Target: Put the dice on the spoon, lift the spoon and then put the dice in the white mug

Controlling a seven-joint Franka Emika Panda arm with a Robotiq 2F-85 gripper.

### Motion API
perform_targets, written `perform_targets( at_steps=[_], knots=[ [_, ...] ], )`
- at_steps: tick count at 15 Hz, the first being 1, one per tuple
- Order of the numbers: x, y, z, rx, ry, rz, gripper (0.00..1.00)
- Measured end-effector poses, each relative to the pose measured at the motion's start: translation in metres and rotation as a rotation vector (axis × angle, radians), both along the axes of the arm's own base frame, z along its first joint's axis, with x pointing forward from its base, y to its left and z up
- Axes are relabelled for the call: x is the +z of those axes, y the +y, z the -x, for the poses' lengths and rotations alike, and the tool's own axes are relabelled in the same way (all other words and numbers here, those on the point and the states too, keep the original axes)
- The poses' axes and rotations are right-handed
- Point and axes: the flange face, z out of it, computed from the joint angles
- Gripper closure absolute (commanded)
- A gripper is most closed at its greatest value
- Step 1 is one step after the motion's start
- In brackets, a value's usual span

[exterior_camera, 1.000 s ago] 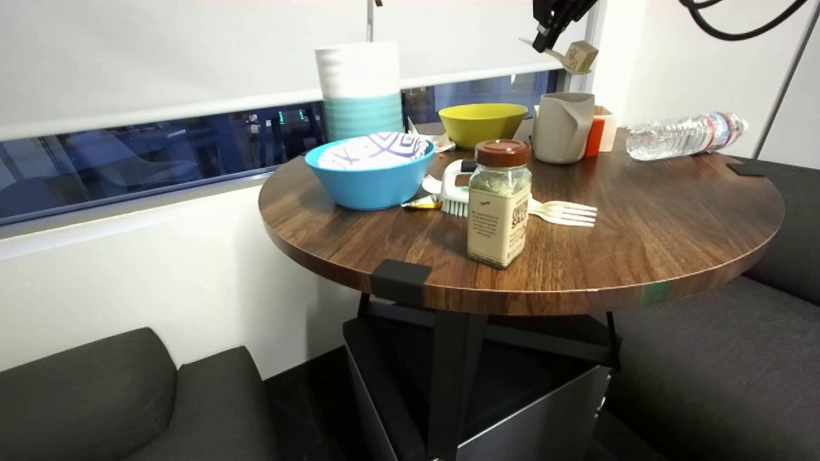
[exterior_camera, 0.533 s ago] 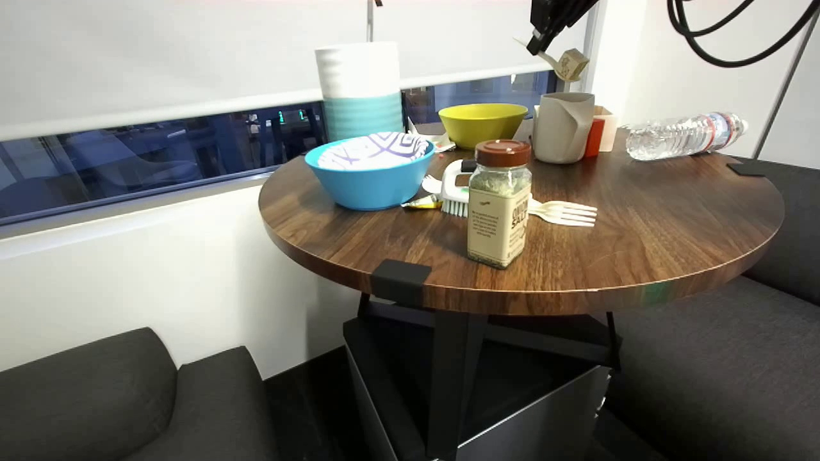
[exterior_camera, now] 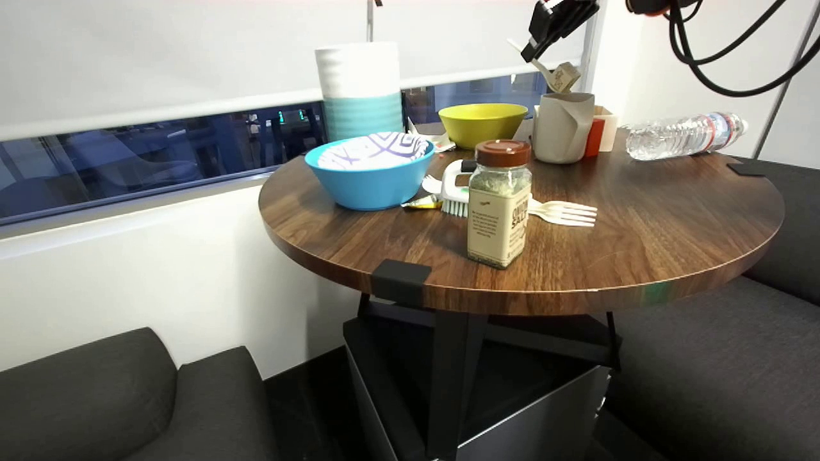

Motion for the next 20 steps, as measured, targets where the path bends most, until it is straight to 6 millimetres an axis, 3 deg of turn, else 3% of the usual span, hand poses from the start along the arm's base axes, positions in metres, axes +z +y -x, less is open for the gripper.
perform_targets(
  at_steps=[11,20],
  knots=[
    [0.001,-0.012,0.029,0.068,-0.106,-0.029,0.97],
    [0.001,-0.015,0.033,0.070,-0.143,-0.052,0.97]
  ],
)
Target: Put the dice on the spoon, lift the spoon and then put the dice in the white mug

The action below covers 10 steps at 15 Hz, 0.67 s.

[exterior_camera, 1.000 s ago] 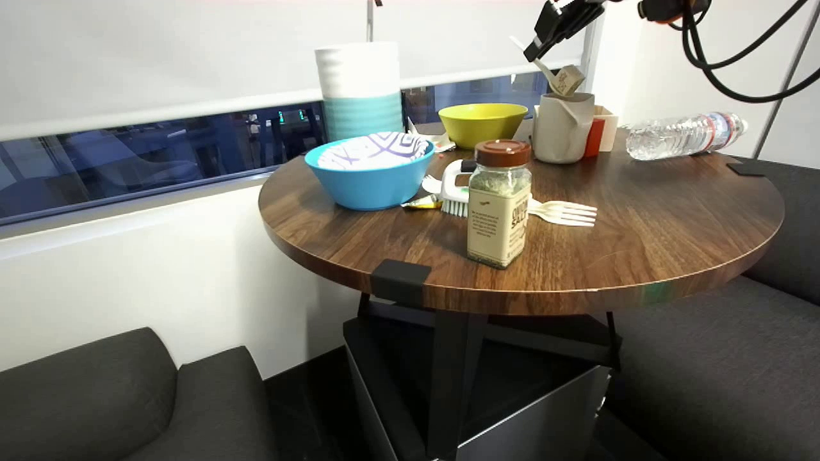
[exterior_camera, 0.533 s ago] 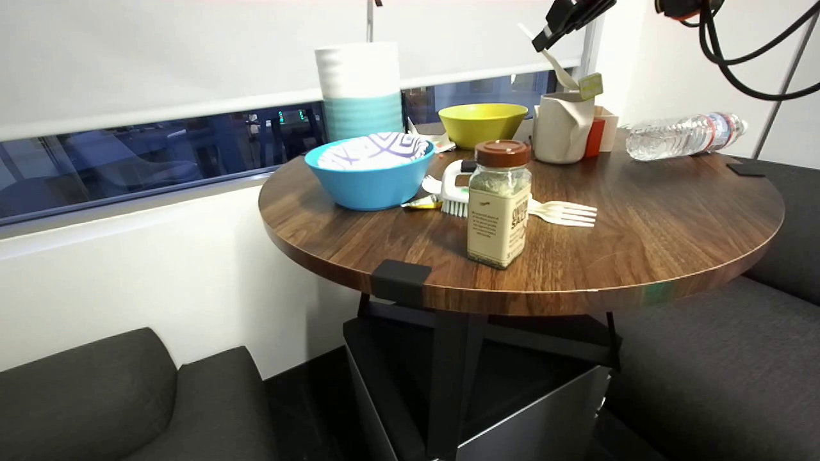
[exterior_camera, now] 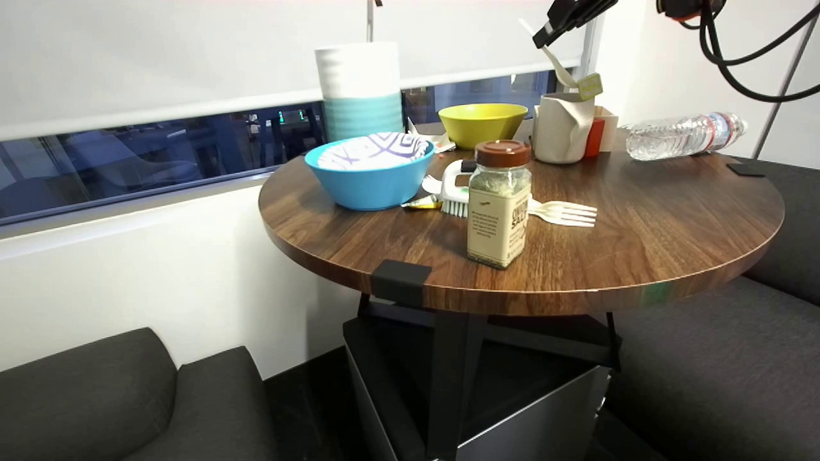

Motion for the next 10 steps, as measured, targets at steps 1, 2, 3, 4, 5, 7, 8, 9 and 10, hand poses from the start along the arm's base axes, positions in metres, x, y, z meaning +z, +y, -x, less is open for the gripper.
perform_targets(
  at_steps=[1,2,3,4,5,7,8,9,10],
  knots=[
    [0.001,0.000,0.000,-0.001,-0.011,0.000,0.97],
    [0.003,0.000,0.000,-0.003,-0.023,0.000,0.97],
    [0.005,-0.001,0.000,-0.006,-0.038,0.000,0.97],
    [0.007,-0.001,0.001,-0.009,-0.053,0.000,0.97],
    [0.009,-0.002,0.001,-0.012,-0.066,0.000,0.97],
    [0.013,-0.004,0.002,-0.021,-0.091,0.000,0.97],
    [0.014,-0.005,0.002,-0.024,-0.100,0.000,0.97],
    [0.014,-0.006,0.002,-0.029,-0.102,-0.003,0.97],
    [0.015,-0.006,0.003,-0.036,-0.096,-0.007,0.97]
  ],
)
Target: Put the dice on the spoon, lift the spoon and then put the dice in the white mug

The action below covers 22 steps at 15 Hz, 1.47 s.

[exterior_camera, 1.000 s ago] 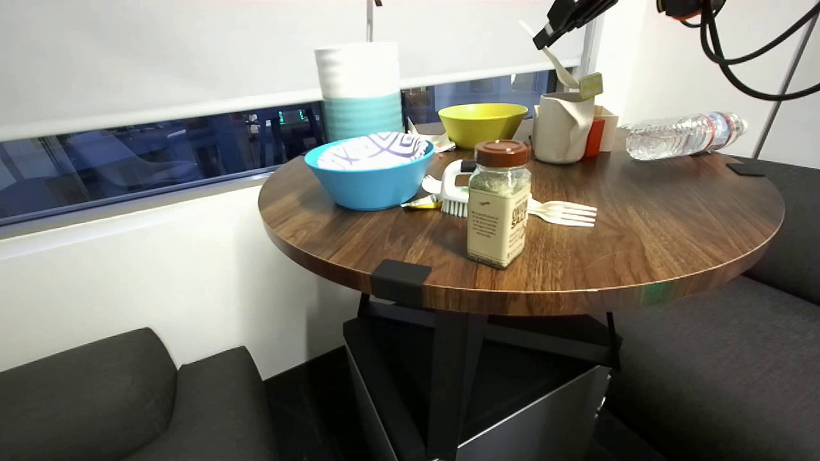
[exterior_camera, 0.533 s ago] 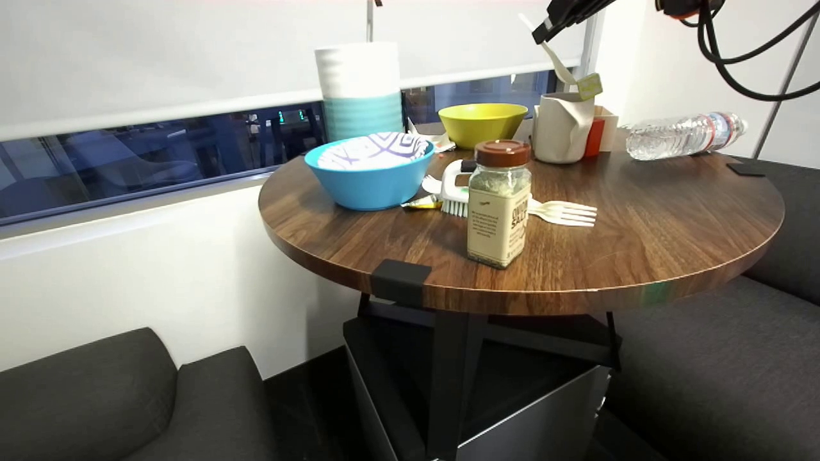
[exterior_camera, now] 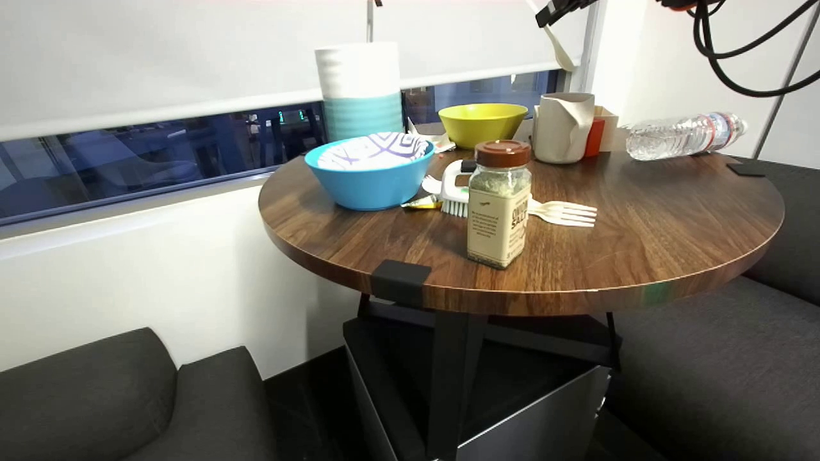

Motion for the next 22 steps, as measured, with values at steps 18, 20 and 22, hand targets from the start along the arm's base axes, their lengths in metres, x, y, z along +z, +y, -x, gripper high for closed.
perform_targets(
  at_steps=[18,20,22],
  knots=[
    [-0.001,0.092,0.049,0.103,0.662,0.146,0.97],
    [-0.014,0.097,0.050,0.131,0.702,0.153,0.97],
    [-0.029,0.099,0.050,0.148,0.732,0.159,0.97]
  ],
)
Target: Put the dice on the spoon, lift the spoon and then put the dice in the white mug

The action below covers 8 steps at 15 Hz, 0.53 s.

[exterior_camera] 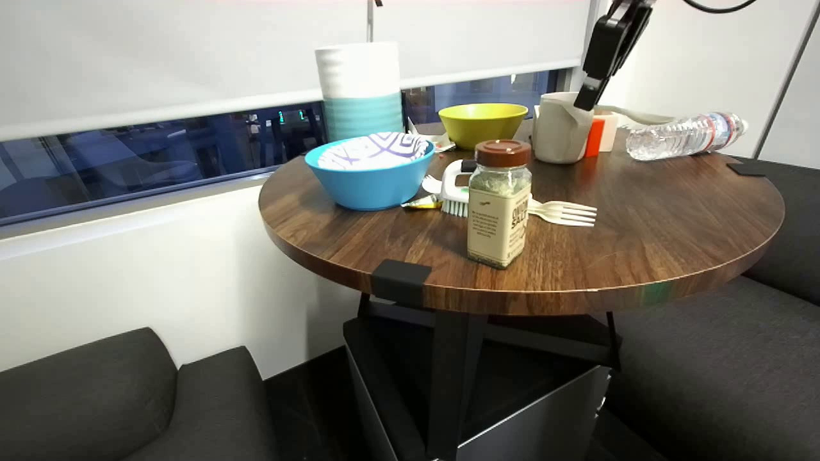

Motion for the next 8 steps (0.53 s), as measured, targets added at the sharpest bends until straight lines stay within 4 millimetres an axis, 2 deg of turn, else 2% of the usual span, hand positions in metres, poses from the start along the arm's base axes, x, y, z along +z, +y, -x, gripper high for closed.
perform_targets(
  at_steps=[8],
  knots=[
    [-0.074,0.014,-0.007,0.031,0.069,-0.018,0.97]
  ],
)
